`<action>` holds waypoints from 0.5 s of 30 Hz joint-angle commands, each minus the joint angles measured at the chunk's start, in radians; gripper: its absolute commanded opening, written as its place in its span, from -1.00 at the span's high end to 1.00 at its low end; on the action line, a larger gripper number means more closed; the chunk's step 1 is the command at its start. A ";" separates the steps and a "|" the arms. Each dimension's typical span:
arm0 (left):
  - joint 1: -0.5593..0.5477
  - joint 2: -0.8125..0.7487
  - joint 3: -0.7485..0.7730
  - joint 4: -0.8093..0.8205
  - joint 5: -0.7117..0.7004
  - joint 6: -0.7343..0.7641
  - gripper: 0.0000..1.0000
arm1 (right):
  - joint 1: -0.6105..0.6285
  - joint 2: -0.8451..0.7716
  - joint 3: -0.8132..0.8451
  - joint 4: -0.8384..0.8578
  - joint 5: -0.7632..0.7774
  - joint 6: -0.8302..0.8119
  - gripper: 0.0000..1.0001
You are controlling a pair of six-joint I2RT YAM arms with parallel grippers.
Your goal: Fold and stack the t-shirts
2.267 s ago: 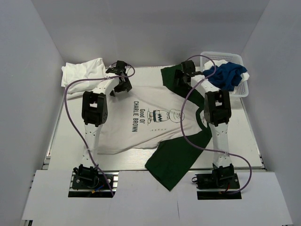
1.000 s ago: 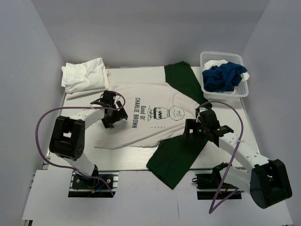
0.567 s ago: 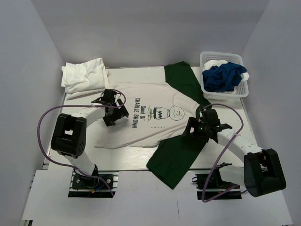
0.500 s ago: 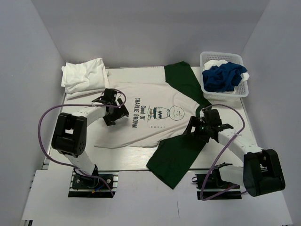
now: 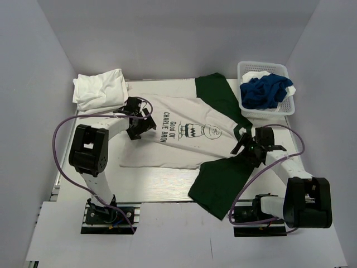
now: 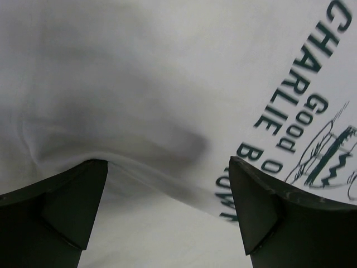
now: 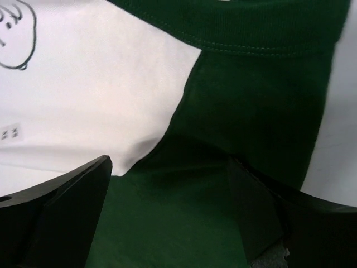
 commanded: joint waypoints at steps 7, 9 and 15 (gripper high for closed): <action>-0.005 -0.304 -0.131 -0.200 -0.143 -0.047 -1.00 | 0.030 -0.178 0.043 -0.004 -0.022 -0.221 -0.81; -0.005 -0.389 -0.165 -0.280 -0.235 -0.140 -1.00 | 0.067 -0.230 0.057 -0.007 -0.045 -0.237 -0.81; 0.031 -0.525 -0.340 -0.478 -0.381 -0.337 -1.00 | 0.261 -0.232 0.080 0.012 -0.059 -0.300 -0.81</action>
